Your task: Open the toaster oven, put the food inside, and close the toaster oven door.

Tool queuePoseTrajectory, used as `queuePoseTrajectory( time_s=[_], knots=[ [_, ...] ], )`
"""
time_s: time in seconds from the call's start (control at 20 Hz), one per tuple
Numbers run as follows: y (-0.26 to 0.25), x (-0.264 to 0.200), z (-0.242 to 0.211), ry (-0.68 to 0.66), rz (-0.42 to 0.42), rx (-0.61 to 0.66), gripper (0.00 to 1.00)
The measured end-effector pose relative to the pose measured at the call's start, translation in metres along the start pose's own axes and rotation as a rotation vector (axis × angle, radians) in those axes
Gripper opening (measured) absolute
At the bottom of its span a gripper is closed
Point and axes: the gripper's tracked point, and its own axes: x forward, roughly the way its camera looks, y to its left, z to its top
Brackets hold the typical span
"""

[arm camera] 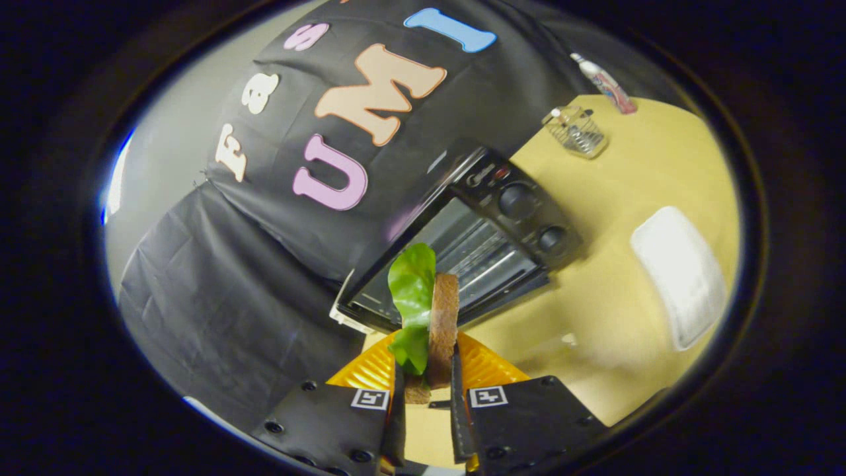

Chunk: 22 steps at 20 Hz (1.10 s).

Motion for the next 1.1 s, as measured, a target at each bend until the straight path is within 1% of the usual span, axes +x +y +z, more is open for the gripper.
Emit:
queuePoseTrajectory(
  time_s=[0.1, 0.3, 0.65, 0.75, 0.85, 1.0, 1.1],
  knots=[
    [0.009, 0.024, -0.006, -0.005, 0.018, 0.027, 0.30],
    [0.012, 0.069, -0.002, -0.073, 0.009, 0.080, 0.30],
    [0.003, 0.116, 0.026, -0.205, 0.001, 0.139, 0.29],
    [-0.013, 0.125, 0.034, -0.243, -0.064, 0.115, 0.29],
    [-0.017, 0.131, 0.034, -0.229, -0.074, 0.093, 0.29],
    [-0.024, 0.131, 0.036, -0.226, -0.131, -0.012, 0.48],
    [-0.036, 0.129, 0.041, -0.249, -0.207, -0.109, 0.61]
  ],
)
